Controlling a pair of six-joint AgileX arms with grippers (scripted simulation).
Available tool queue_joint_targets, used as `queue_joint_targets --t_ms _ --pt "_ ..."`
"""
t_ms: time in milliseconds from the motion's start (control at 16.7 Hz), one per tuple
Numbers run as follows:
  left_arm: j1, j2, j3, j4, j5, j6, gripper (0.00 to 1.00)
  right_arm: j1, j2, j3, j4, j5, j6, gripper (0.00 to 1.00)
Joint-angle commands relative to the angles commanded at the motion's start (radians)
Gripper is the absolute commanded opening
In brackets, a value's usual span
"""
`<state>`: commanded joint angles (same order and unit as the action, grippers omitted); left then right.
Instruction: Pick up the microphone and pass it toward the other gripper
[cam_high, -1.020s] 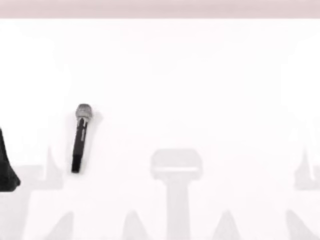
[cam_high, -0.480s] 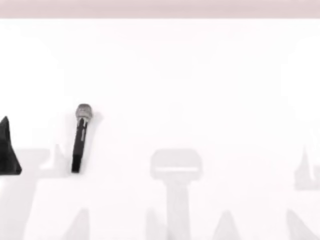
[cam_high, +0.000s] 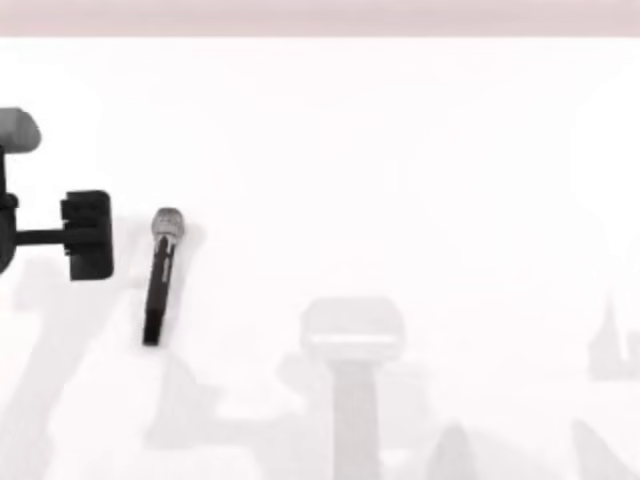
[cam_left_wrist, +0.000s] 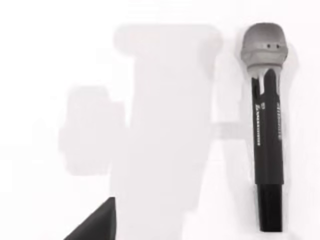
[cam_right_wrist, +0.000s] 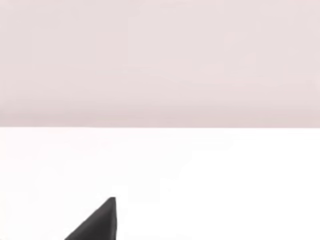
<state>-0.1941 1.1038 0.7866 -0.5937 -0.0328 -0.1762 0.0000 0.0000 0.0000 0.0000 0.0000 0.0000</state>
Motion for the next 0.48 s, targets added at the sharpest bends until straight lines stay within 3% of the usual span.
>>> queue_joint_targets --t_ms 480 --pt "-0.113 0.616 0.451 -0.334 -0.014 -0.102 1.00 0.000 0.000 0.000 0.000 0.000 0.000 1.00"
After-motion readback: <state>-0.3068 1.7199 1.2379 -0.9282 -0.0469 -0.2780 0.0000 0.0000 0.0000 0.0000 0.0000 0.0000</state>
